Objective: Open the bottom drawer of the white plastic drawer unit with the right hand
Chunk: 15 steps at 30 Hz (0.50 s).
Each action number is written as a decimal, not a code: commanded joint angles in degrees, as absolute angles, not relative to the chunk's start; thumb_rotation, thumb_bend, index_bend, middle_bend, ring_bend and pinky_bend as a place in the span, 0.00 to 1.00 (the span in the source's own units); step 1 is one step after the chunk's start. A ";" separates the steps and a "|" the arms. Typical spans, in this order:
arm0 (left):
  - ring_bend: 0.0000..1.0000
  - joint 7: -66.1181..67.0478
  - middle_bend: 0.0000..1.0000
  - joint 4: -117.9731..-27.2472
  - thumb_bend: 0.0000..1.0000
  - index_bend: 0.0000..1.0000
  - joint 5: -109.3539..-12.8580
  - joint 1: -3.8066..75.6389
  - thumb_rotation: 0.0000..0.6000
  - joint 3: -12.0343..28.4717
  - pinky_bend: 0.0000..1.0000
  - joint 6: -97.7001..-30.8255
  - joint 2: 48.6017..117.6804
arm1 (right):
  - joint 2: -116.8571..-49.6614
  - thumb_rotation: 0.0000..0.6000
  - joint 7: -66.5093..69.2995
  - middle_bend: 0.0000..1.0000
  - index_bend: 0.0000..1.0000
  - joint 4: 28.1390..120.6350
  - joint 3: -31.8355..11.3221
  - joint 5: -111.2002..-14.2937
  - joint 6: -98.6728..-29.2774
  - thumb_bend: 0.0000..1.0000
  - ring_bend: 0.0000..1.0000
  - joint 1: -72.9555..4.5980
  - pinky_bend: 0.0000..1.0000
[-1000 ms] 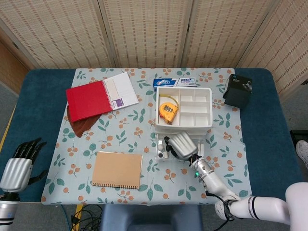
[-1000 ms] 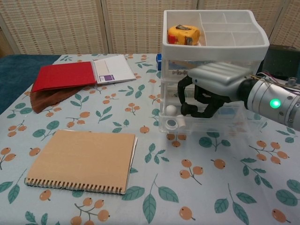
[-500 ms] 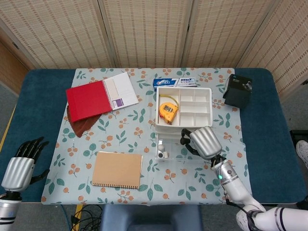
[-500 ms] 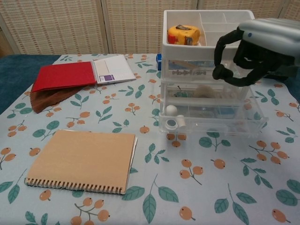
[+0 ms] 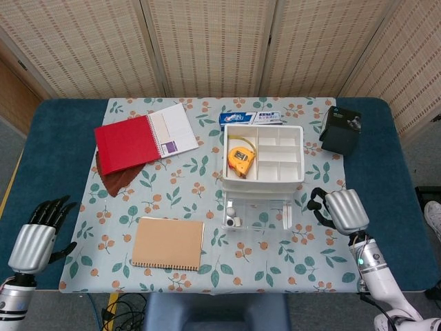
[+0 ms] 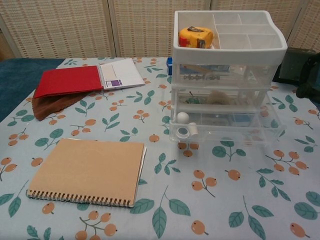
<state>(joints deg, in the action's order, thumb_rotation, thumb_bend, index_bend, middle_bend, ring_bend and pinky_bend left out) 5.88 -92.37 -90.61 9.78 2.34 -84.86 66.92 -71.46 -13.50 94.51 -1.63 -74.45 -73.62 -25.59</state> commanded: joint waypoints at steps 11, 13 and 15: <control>0.12 6.37 0.11 -92.88 0.17 0.15 -89.96 9.44 1.00 2.15 0.12 -84.83 66.55 | -82.42 1.00 -8.60 0.94 0.62 78.43 0.41 -77.54 -66.09 0.43 1.00 -25.38 1.00; 0.12 6.39 0.11 -92.90 0.17 0.15 -89.93 9.37 1.00 2.11 0.12 -84.87 66.54 | -83.69 1.00 -8.29 0.94 0.62 77.15 0.31 -78.07 -65.55 0.43 1.00 -25.57 1.00; 0.12 6.45 0.11 -92.94 0.17 0.15 -90.00 9.36 1.00 2.07 0.12 -84.88 66.54 | -84.62 1.00 -8.11 0.94 0.62 76.30 0.17 -78.44 -65.07 0.43 1.00 -25.78 1.00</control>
<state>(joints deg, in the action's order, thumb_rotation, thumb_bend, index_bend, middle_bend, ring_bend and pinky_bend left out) 6.47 -92.95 -90.01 9.36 2.07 -84.88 66.54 -84.19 -8.35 76.70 0.24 -78.10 -65.44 -25.60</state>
